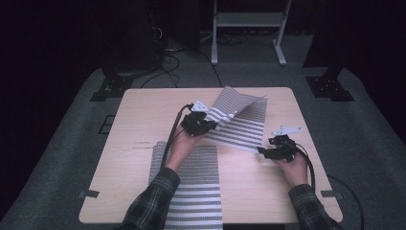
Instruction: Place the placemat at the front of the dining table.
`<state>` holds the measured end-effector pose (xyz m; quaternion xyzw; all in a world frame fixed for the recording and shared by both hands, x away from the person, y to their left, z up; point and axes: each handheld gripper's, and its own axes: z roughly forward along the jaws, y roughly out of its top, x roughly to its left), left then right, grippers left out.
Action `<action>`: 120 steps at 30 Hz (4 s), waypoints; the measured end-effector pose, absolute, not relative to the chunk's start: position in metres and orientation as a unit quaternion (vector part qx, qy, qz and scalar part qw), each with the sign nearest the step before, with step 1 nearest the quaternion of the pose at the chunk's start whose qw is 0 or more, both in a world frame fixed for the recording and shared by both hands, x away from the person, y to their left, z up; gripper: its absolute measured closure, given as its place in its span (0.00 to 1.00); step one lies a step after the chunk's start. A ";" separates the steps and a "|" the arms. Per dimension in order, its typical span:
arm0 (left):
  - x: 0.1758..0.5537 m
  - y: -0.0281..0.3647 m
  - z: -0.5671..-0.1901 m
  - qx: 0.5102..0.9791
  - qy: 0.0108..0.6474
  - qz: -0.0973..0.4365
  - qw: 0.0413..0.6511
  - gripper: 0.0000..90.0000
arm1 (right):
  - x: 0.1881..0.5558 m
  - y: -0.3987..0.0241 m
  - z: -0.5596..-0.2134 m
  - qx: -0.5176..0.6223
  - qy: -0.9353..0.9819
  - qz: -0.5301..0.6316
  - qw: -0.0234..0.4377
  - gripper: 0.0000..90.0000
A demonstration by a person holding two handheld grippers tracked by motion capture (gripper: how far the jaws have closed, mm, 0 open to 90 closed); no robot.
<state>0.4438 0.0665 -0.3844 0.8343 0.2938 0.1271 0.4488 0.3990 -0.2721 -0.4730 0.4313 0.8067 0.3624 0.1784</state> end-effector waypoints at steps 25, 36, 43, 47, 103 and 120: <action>0.453 0.215 -0.398 0.767 0.437 0.198 0.425 0.74 | 0.425 -0.233 -0.478 0.407 0.824 0.355 0.168 0.45; 0.449 0.247 -0.403 0.765 0.443 0.228 0.408 0.59 | 0.424 -0.232 -0.478 0.410 0.824 0.352 0.169 0.44; 0.464 0.246 -0.425 0.785 0.433 0.225 0.382 0.62 | 0.417 -0.229 -0.469 0.400 0.830 0.352 0.164 0.48; 0.474 0.247 -0.441 0.796 0.436 0.223 0.356 0.67 | 0.415 -0.228 -0.467 0.397 0.830 0.358 0.160 0.64; 0.467 0.240 -0.468 0.810 0.447 0.160 0.344 0.85 | 0.456 -0.248 -0.472 0.469 0.800 0.312 0.208 0.98; 0.467 0.237 -0.466 0.815 0.436 0.169 0.342 0.67 | 0.455 -0.263 -0.471 0.493 0.777 0.345 0.185 0.62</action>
